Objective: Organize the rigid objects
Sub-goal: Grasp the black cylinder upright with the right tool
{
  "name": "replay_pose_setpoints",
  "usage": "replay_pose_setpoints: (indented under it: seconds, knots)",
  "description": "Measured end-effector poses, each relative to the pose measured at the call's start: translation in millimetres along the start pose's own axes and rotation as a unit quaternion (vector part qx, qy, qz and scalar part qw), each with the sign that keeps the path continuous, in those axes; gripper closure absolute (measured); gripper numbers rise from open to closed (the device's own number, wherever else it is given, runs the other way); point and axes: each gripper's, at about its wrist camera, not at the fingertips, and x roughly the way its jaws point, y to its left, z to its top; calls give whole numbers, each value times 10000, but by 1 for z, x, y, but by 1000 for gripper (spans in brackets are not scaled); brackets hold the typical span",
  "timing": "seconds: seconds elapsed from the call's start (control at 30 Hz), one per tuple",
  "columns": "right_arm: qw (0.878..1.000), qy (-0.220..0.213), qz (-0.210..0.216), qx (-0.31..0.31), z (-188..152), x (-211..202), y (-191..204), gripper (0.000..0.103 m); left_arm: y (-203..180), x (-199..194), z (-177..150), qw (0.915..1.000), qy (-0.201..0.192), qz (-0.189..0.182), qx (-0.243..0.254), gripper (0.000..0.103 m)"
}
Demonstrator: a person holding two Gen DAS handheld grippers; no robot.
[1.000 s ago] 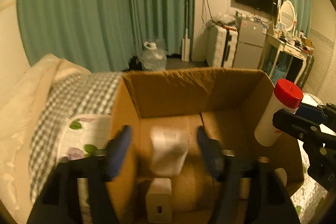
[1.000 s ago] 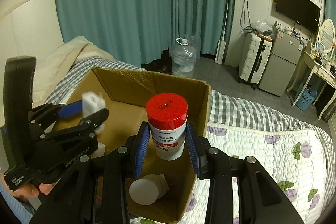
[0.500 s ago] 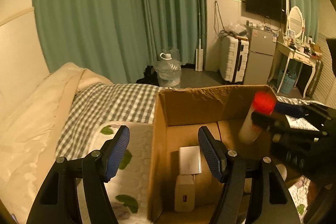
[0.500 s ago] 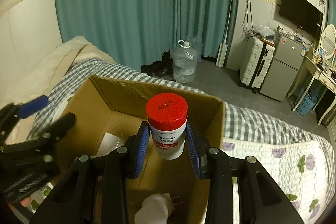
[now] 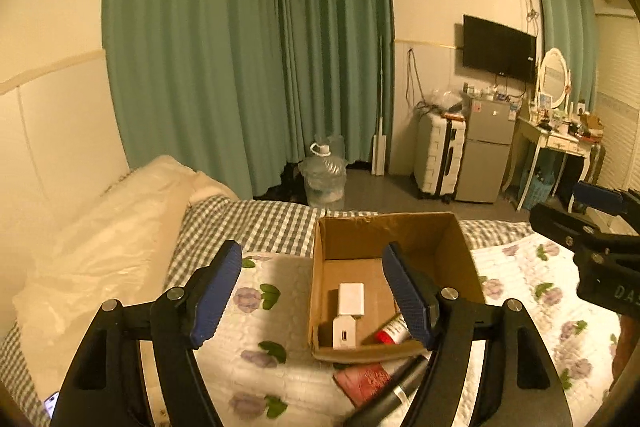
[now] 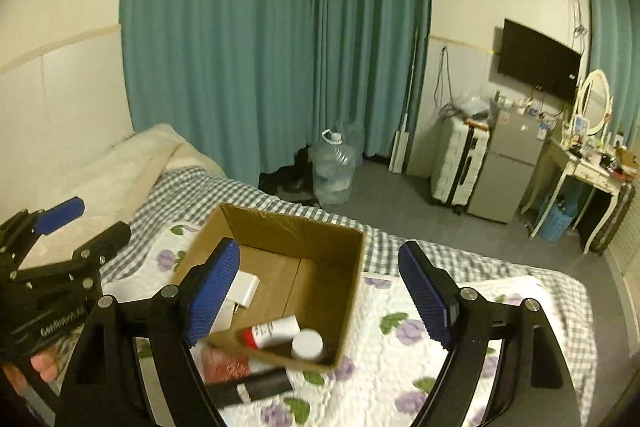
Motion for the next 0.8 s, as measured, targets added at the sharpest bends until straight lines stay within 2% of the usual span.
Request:
replay_pose_setpoints:
  seconds: [0.17, 0.37, 0.57, 0.8]
  knots:
    - [9999, -17, -48, -97, -14, -51, 8, 20, 3, -42, -16, 9999, -115, -21, 121, 26]
    - [9999, 41, -36, -121, -59, -87, 20, 19, 3, -54, -53, 9998, -31, -16, 214, 26]
    - [9996, 270, 2, 115, -110, -75, 24, 19, 9, -38, -99, 9991, 284, 173, 257, 26]
    - [9964, 766, 182, 301, -150, -23, 33, 19, 22, 7, -143, 9965, 765, 265, 223, 26]
